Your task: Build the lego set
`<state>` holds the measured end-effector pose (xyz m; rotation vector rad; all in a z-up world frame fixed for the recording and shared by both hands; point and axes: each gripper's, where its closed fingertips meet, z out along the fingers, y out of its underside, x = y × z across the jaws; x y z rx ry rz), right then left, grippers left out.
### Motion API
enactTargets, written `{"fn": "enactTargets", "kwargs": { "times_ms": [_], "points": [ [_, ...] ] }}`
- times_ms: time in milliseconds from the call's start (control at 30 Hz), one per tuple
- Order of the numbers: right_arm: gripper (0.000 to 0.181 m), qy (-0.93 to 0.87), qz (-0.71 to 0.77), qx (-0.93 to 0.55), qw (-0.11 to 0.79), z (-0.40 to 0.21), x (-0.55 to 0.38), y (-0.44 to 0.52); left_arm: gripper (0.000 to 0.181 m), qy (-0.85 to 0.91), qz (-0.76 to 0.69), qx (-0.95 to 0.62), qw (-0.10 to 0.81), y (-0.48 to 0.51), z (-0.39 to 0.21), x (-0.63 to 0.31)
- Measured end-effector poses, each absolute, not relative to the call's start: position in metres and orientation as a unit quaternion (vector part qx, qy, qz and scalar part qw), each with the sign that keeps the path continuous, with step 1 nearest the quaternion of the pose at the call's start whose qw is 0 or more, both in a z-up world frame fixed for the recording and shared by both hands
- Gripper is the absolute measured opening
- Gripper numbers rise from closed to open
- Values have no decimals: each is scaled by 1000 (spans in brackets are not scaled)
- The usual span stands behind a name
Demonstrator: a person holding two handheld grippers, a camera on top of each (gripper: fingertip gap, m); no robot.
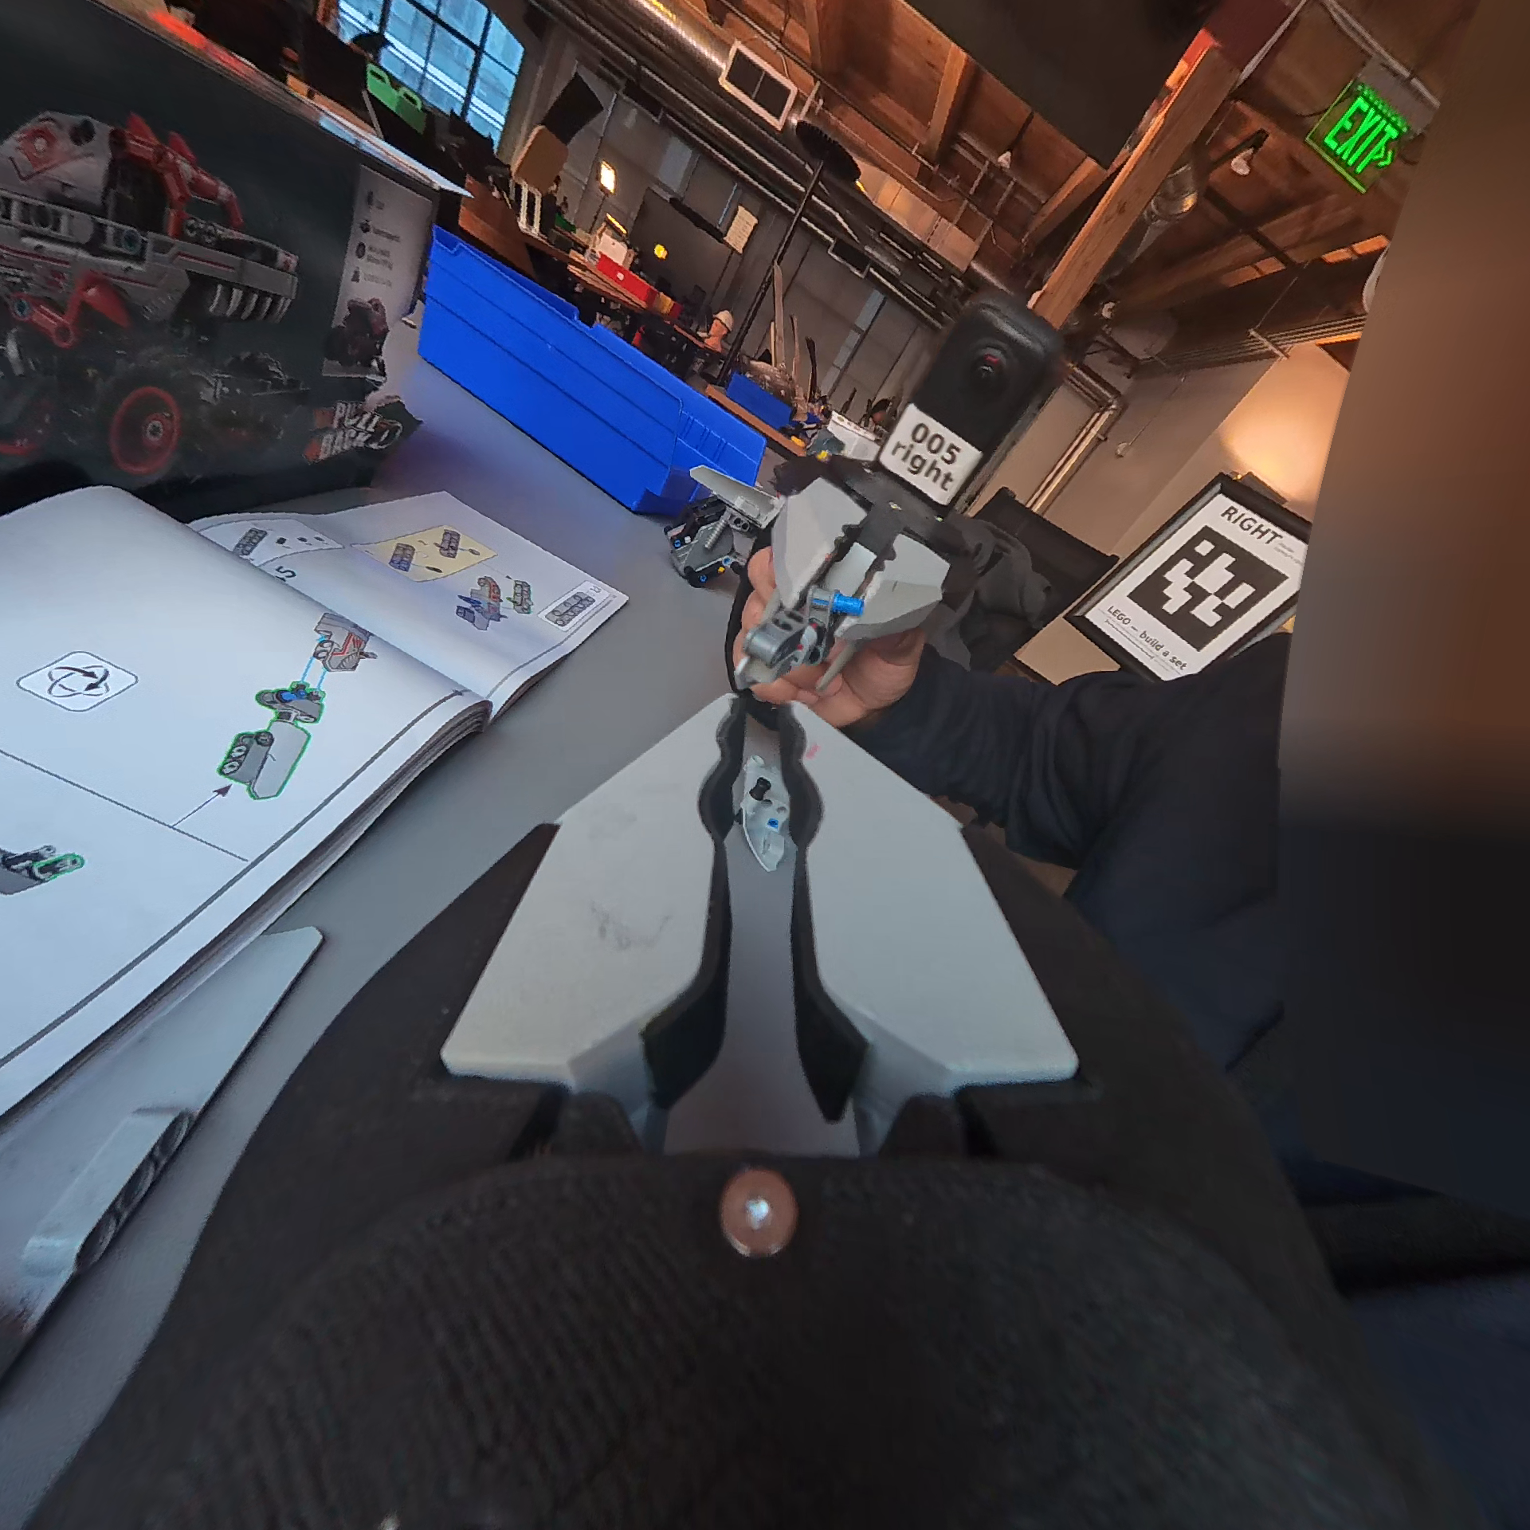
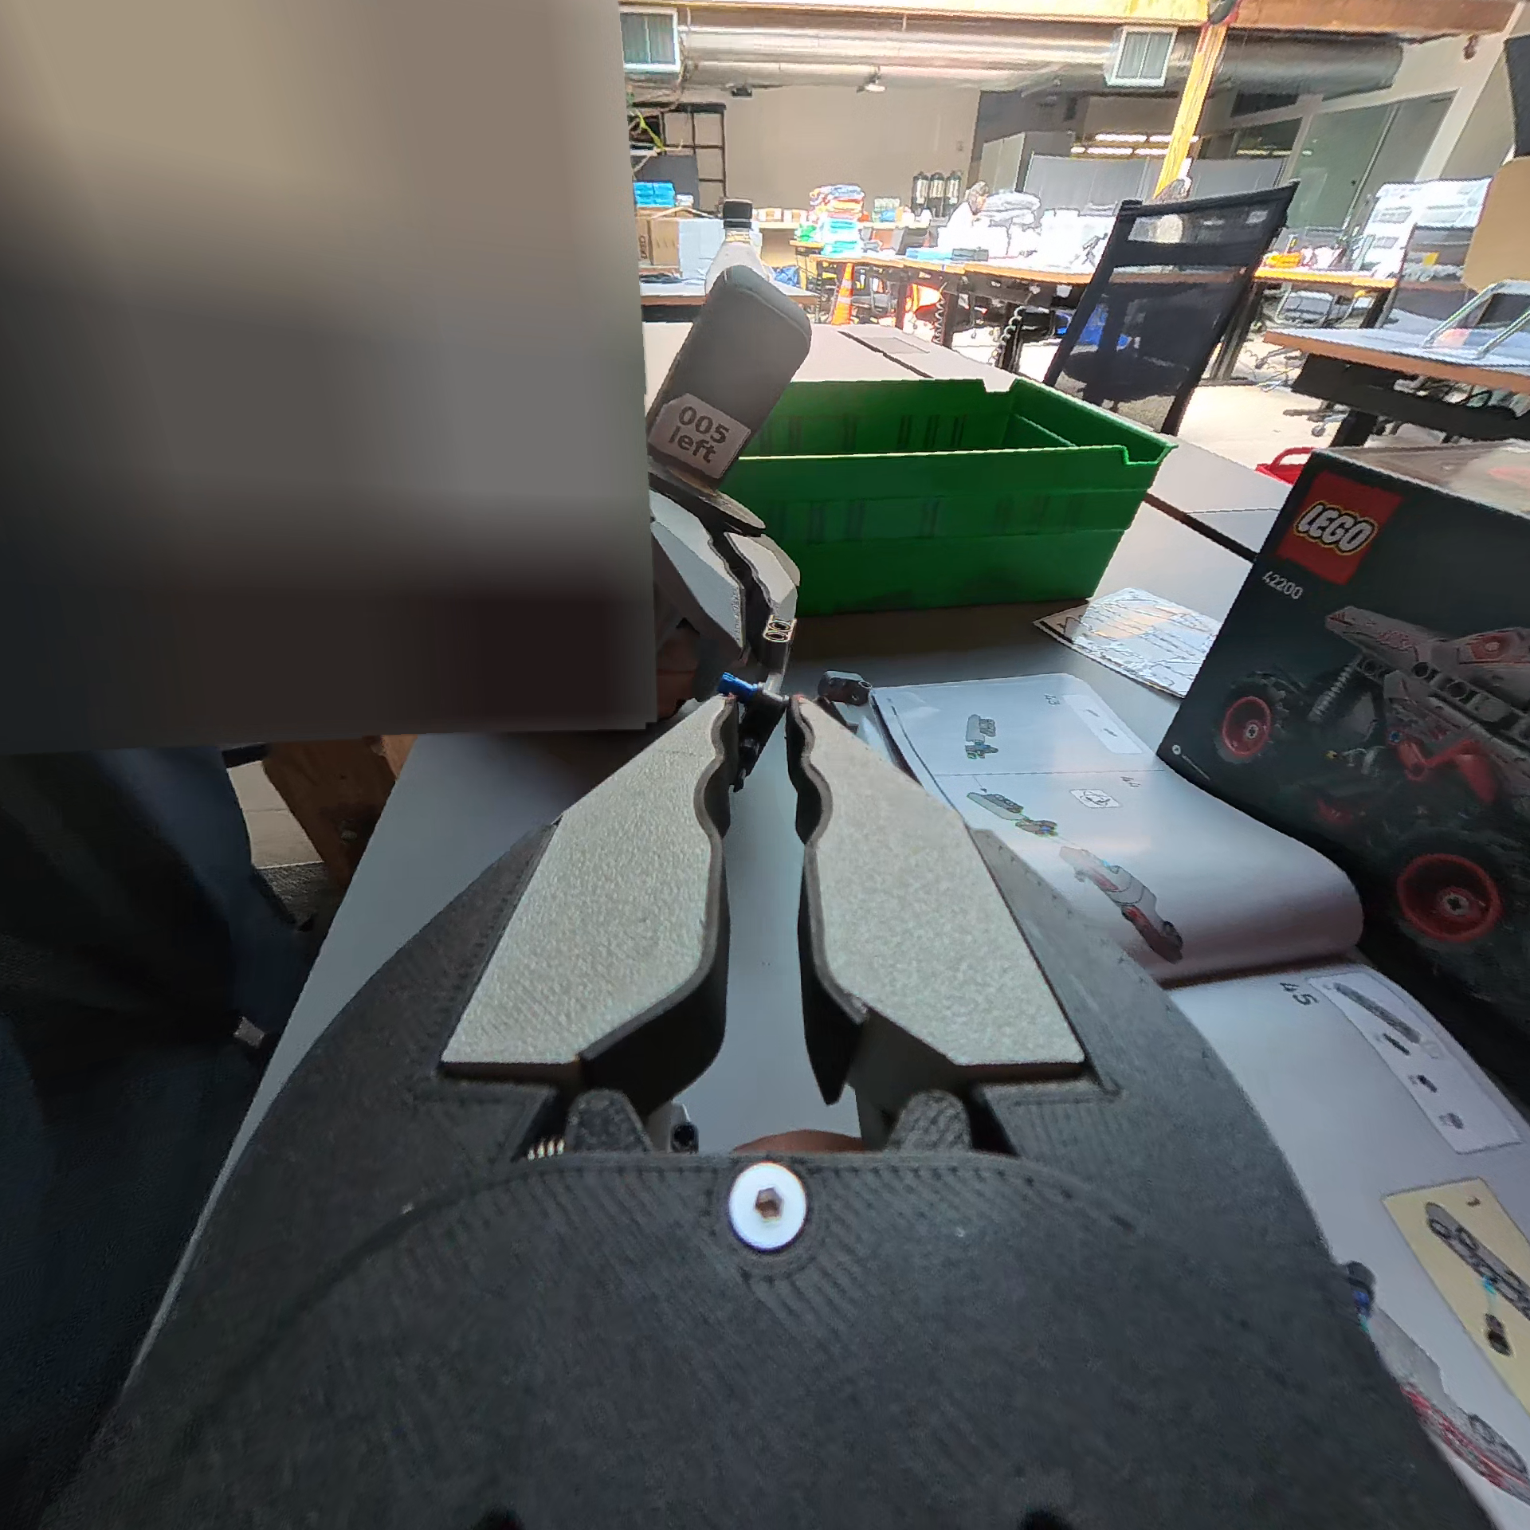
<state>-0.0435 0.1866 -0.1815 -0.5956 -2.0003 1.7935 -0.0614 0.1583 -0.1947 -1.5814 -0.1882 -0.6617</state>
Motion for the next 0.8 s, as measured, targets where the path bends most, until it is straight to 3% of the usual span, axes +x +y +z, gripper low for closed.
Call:
{"fn": "enactTargets", "kwargs": {
  "times_ms": [200, 800],
  "points": [
    [9, -702, 664, -222, 129, -184, -40, 178, 13, -65, -287, -703, 648, 160, -195, -54],
    [9, -676, 692, -254, 5, -192, -39, 168, 5, -33, -279, -680, 677, 157, -183, -48]
  ]
}}
